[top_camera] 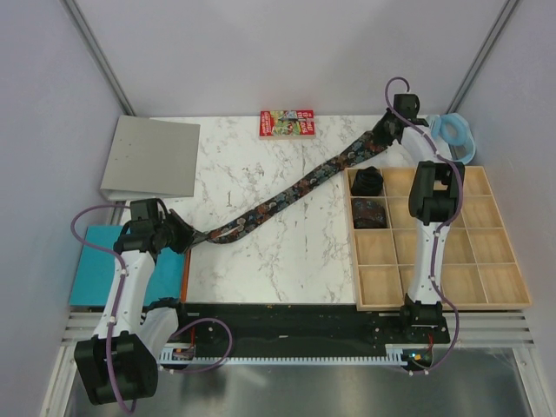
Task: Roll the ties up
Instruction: Flatten out the tie at the center of the board.
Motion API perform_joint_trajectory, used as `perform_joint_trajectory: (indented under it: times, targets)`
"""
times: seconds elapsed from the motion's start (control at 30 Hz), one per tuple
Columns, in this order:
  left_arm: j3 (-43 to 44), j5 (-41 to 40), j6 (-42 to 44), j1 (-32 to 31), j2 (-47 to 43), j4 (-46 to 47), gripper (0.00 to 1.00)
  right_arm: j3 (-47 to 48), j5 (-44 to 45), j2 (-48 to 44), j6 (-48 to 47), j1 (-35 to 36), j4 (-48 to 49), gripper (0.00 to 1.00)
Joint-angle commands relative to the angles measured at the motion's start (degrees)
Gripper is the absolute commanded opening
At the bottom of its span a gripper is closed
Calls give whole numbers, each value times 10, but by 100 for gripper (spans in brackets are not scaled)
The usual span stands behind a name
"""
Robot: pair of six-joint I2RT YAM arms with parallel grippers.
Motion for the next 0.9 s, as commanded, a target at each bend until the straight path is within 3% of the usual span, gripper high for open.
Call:
perform_joint_trajectory:
  times: [0.0,0.17,0.2,0.27,0.3,0.4,0.63,0.87]
  targets:
    - [-3,1,8,4,-3,5,2,1,-22,15,18,-5,45,0]
    - [-2,-7,7,4,-2,6,2,-49,-40,9,17,-3,72,2]
    - [-2,-8,7,4,-2,5,2,-57,-48,11,16,-3,75,17]
    - [-3,-11,6,4,-1,4,2,-60,-70,14,13,-1,75,34]
    - [-3,-11,5,4,0,4,2,-64,-76,15,9,0,73,50]
    - [-4,-8,0,4,-4,4,2,-77,-83,1,0,2,58,62]
    - [29,-18,-1,4,3,-17,2,-232,-72,-146,4,11,70,63]
    - [16,-13,-32,10,-2,-16,2,-391,-38,-294,2,141,93,58]
